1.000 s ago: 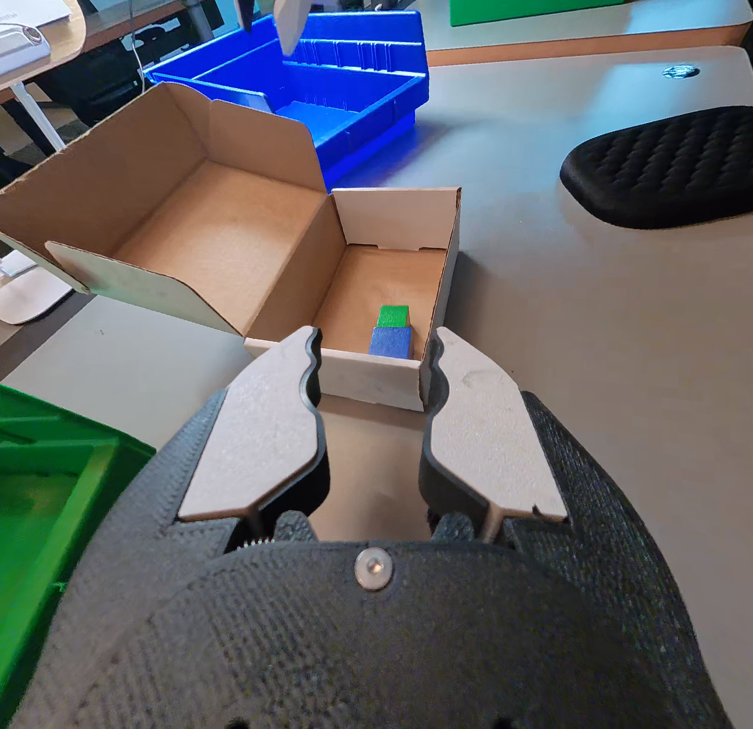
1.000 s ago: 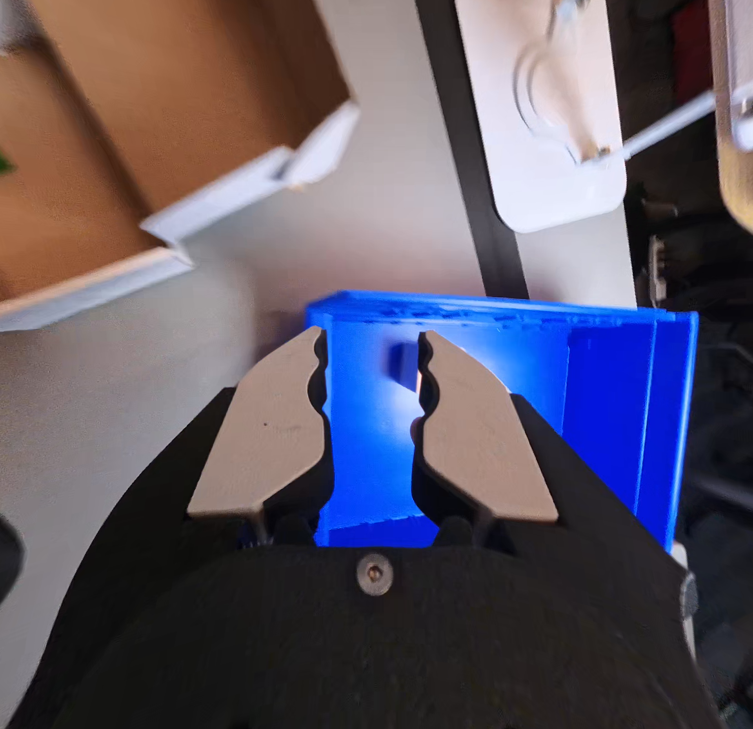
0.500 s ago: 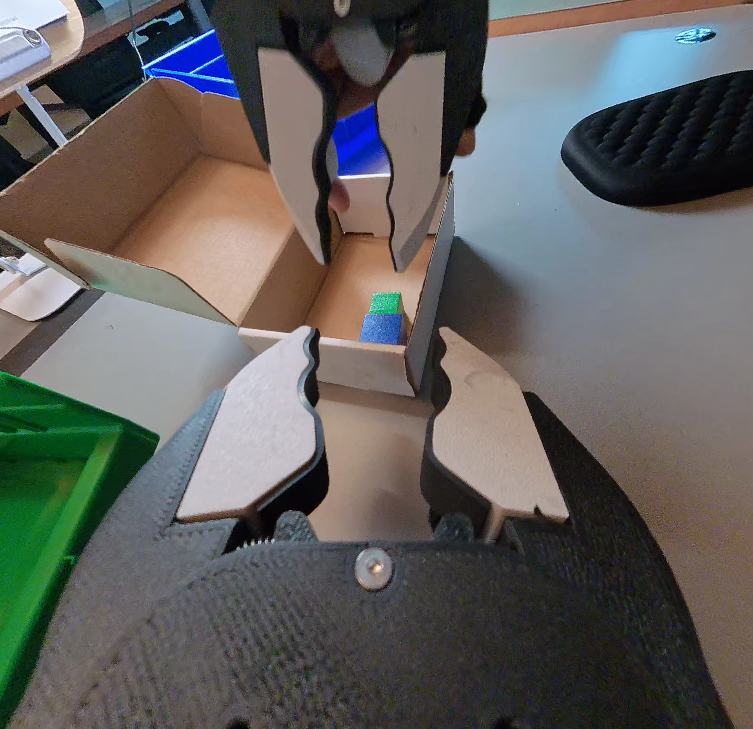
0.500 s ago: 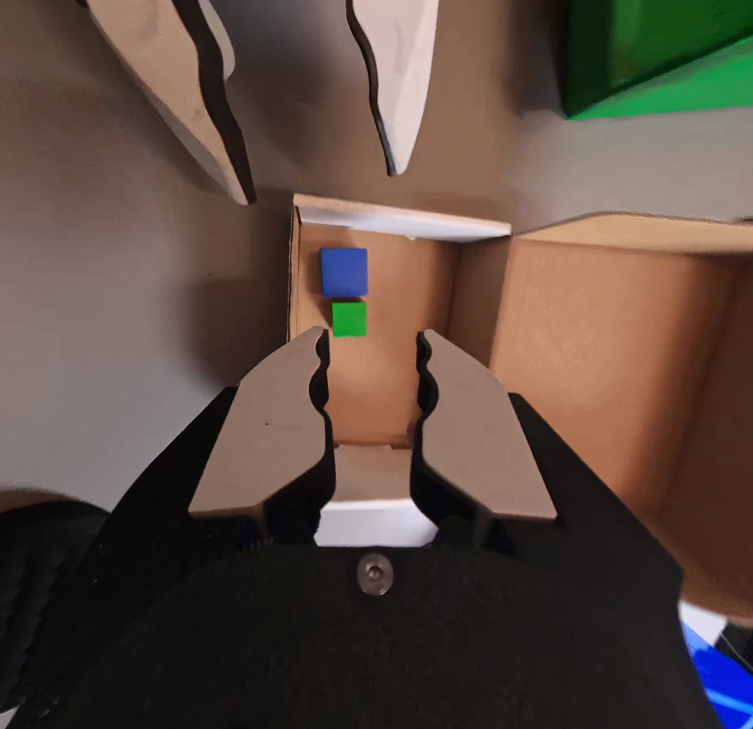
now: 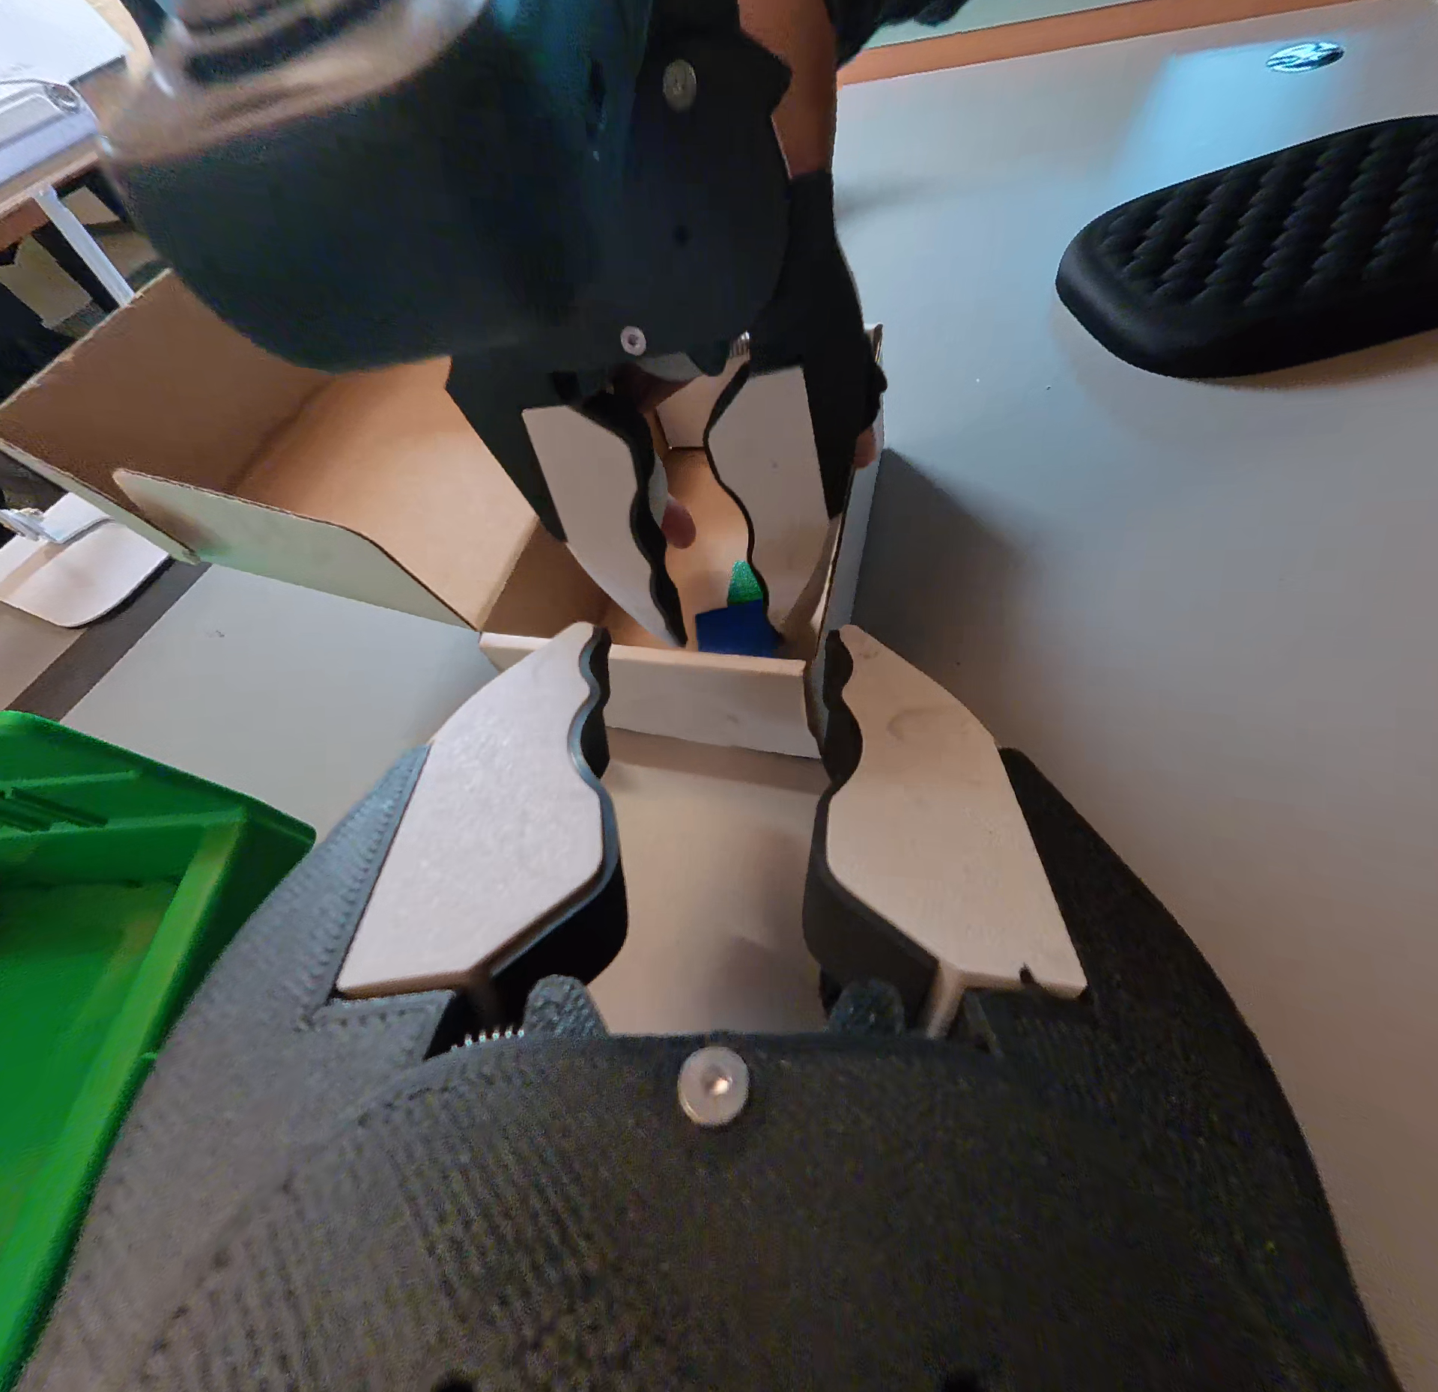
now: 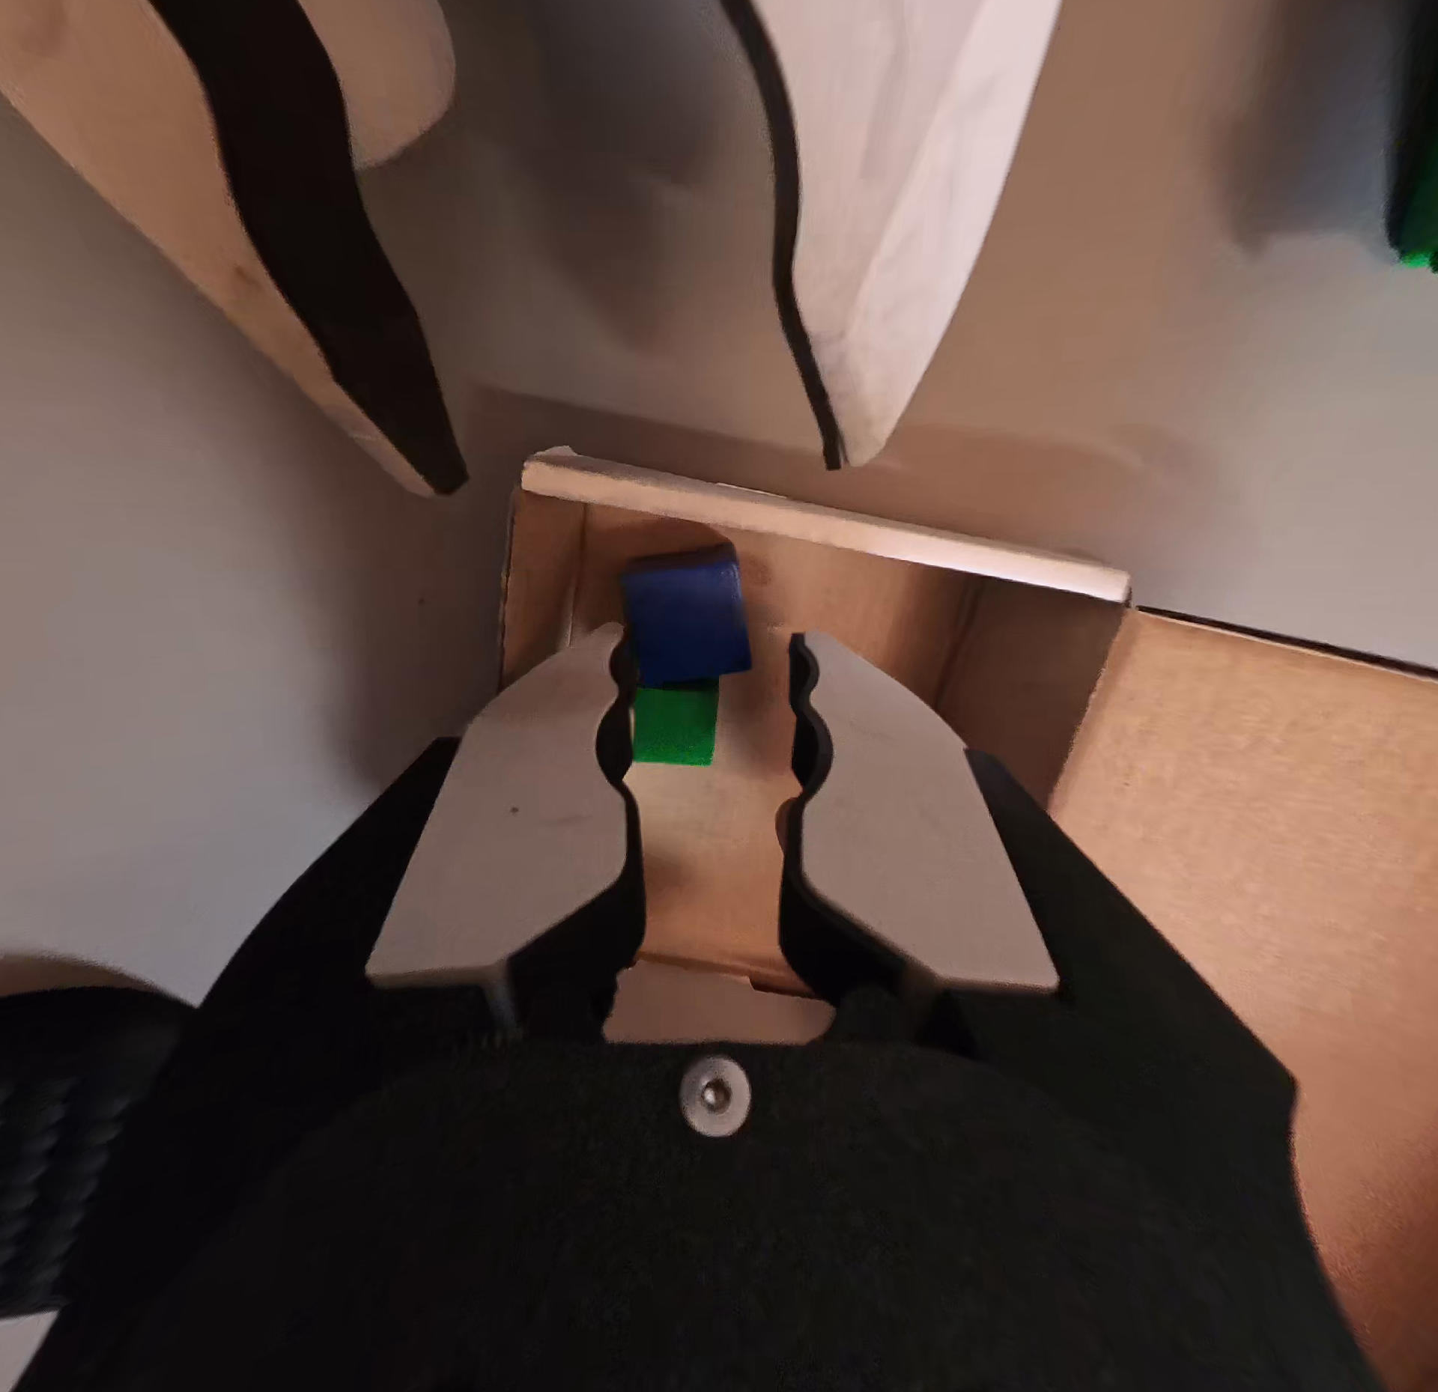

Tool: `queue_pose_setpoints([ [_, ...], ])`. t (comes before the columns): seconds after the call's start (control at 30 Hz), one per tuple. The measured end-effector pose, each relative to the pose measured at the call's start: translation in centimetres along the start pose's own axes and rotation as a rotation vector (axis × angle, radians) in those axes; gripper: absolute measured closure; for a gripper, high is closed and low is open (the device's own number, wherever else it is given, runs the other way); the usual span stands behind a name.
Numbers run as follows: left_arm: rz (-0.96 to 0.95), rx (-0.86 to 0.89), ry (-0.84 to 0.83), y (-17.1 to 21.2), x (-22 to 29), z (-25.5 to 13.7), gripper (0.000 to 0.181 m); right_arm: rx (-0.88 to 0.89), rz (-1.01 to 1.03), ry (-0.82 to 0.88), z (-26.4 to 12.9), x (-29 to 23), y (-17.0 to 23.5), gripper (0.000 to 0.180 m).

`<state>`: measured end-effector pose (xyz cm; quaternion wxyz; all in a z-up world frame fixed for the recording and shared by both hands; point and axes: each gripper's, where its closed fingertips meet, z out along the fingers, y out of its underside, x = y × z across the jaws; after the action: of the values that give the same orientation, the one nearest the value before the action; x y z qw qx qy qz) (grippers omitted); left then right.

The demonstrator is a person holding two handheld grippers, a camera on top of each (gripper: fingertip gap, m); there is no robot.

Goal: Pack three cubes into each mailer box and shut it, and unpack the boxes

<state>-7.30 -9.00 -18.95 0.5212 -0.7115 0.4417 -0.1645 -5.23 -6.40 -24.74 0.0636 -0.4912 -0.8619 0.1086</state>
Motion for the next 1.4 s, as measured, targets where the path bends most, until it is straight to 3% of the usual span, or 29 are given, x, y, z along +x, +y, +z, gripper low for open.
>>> queue_pose_setpoints([
  [0.1,0.0,0.005,-0.001,-0.1,0.0,-0.1,0.128,-0.001,-0.013,0.026,0.2,0.2,0.2,0.151],
  [0.4,0.002,-0.007,0.002,0.2,0.0,0.1,0.129,0.035,-0.068,0.078,-0.6,0.5,-0.9,0.136],
  [0.57,-0.001,-0.011,0.005,0.3,0.1,0.2,0.129,0.027,-0.085,0.058,-0.6,0.1,-0.7,0.153],
  [0.8,-0.016,-0.005,0.017,0.1,0.4,0.2,0.129,0.122,0.029,0.169,-8.1,1.9,1.0,0.153],
  [0.93,-0.015,-0.004,0.02,0.1,0.5,0.3,0.13,0.116,0.143,0.301,-13.9,4.3,5.3,0.153],
  [1.07,-0.008,-0.01,0.019,0.2,0.7,0.5,0.13,0.014,0.311,0.404,-17.2,7.1,12.7,0.153],
  [1.23,-0.005,-0.012,0.019,0.2,0.8,0.6,0.13,-0.096,0.532,0.425,-15.9,9.4,22.3,0.153],
  [1.4,-0.015,-0.021,0.02,0.5,0.7,0.8,0.13,-0.151,0.661,0.392,-12.8,10.5,28.5,0.153],
])
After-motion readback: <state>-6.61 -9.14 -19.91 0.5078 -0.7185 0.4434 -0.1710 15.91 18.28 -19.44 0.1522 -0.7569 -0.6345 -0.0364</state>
